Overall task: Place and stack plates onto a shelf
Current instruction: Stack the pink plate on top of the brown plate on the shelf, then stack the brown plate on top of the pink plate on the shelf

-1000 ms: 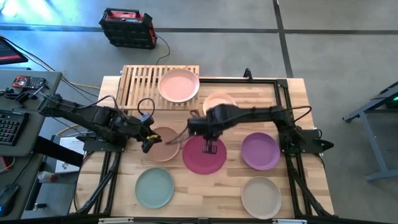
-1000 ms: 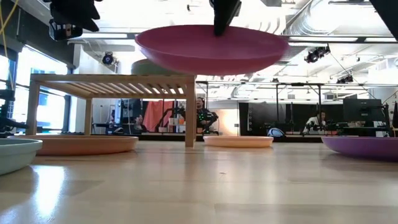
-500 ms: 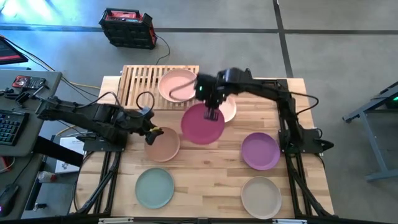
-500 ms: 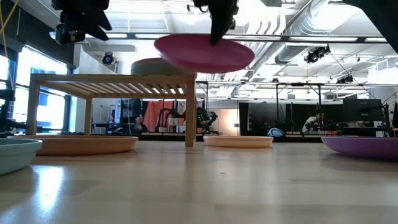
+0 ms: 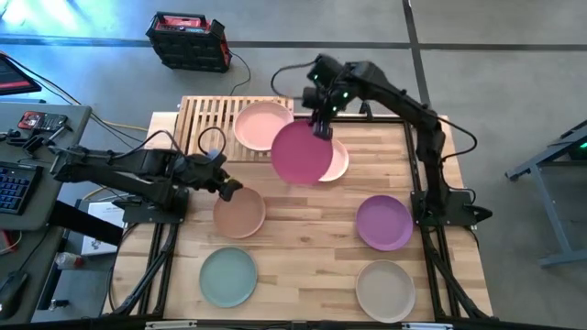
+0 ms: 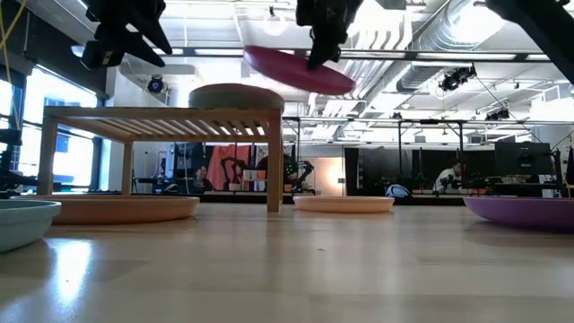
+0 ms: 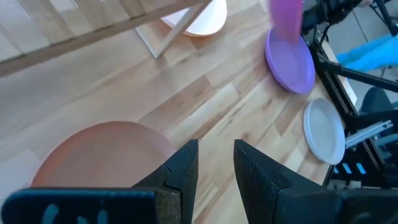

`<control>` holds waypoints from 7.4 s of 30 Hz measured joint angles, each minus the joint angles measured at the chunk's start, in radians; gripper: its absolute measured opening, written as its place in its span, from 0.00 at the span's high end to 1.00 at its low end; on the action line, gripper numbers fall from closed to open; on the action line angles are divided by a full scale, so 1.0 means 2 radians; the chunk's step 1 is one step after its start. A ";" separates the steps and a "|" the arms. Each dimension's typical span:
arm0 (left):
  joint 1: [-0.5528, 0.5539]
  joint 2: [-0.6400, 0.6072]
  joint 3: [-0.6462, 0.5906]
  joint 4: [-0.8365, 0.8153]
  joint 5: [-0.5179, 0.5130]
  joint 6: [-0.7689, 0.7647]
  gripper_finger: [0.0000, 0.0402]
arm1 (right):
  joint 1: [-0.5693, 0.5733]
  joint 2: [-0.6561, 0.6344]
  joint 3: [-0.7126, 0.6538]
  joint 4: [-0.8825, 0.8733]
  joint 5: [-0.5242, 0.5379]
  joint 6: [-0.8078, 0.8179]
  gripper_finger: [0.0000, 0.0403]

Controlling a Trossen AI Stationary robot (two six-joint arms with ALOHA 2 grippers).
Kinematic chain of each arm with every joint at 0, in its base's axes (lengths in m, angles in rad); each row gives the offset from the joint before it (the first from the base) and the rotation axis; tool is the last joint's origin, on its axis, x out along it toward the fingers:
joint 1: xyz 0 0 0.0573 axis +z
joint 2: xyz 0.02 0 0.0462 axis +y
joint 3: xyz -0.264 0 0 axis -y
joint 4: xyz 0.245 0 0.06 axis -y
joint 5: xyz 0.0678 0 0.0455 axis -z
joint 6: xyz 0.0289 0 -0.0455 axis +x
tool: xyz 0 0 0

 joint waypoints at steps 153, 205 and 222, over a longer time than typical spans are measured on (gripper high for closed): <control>0.077 0.000 0.000 0.001 -0.037 0.161 0.78 | -0.030 0.065 0.000 0.169 -0.071 0.361 0.73; 0.077 -0.009 0.000 0.005 0.042 0.308 0.78 | 0.227 -0.025 -0.066 -0.085 0.194 0.555 0.73; 0.070 -0.009 0.000 0.006 0.046 0.313 0.78 | 0.352 -0.024 -0.271 -0.039 0.089 0.665 0.73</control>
